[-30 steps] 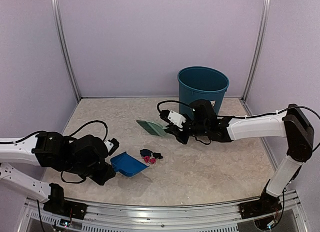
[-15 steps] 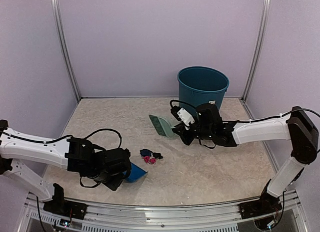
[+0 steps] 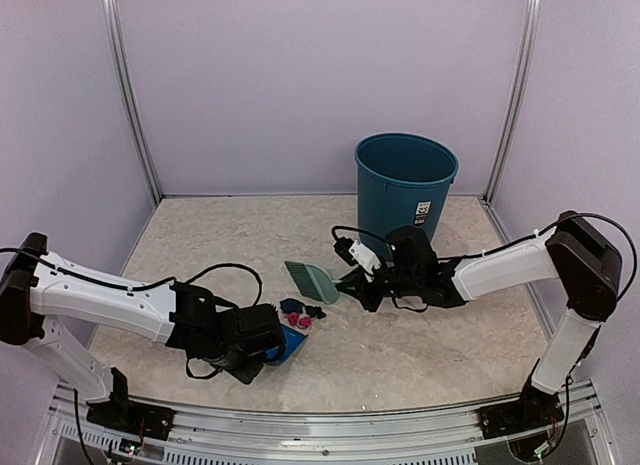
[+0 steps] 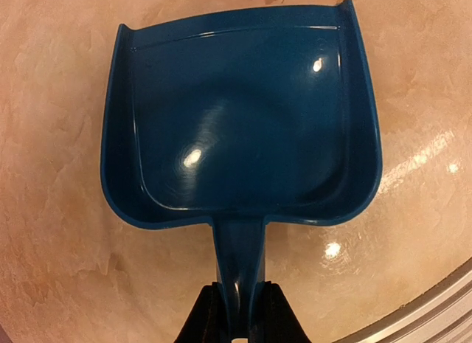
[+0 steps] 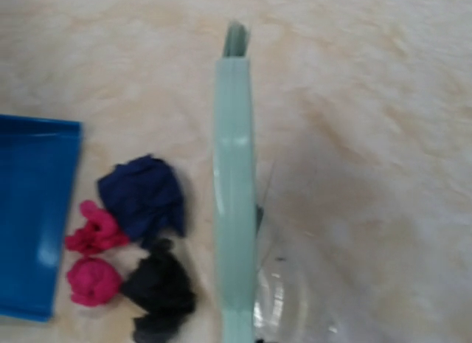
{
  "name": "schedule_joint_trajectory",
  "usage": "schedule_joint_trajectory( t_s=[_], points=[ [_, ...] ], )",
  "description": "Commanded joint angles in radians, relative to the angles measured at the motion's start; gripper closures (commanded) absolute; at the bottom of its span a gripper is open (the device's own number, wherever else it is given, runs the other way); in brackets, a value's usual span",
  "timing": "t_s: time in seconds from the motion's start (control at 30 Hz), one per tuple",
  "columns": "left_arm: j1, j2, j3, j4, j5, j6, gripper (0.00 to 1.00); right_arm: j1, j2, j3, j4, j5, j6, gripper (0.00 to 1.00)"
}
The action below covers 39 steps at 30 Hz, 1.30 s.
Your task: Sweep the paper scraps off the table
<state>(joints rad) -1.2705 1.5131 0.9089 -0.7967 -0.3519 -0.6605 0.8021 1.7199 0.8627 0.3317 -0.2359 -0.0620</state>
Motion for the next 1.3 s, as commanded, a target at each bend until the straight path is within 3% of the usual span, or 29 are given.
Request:
schedule_joint_trajectory(
  t_s=[0.0,0.67,1.27],
  points=[
    [0.018,0.009,-0.006,0.044,0.027,0.043,1.0,-0.004,0.051,0.003,0.062,-0.096,-0.006,1.0],
    [0.119,-0.004,-0.065,0.173,0.108,0.13,1.0,-0.004,0.148,0.054,0.068,-0.25,0.029,1.0],
    [0.127,-0.061,-0.093,0.313,0.049,0.15,1.0,0.002,0.101,0.046,0.117,-0.317,0.28,1.0]
  ],
)
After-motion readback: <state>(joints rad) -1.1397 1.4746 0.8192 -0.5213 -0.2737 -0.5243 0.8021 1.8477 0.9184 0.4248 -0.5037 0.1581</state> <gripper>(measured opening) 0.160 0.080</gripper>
